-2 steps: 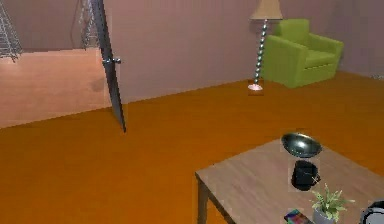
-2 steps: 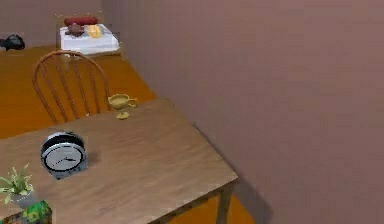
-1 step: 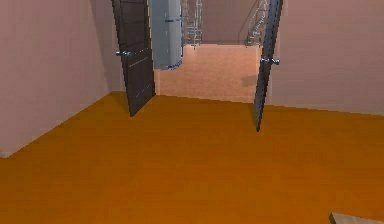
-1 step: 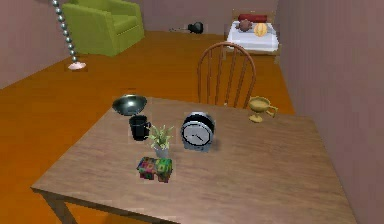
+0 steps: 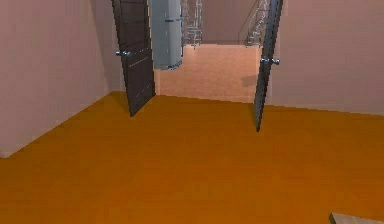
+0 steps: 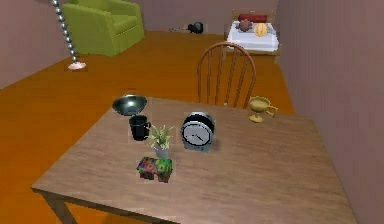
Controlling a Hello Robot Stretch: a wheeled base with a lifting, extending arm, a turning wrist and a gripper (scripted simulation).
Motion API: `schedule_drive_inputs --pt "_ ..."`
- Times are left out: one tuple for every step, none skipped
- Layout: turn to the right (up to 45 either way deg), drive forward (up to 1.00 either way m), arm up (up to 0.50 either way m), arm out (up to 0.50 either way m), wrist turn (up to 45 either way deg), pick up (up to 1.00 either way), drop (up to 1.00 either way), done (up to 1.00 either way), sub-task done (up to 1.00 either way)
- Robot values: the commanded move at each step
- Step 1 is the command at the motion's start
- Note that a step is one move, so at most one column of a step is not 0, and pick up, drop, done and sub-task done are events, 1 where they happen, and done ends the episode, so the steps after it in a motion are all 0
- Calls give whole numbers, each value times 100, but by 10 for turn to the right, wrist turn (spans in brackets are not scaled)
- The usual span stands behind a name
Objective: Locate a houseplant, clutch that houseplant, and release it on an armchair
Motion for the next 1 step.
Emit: schedule_drive_inputs --pt "0 0 32 0 0 0 0 0 0"
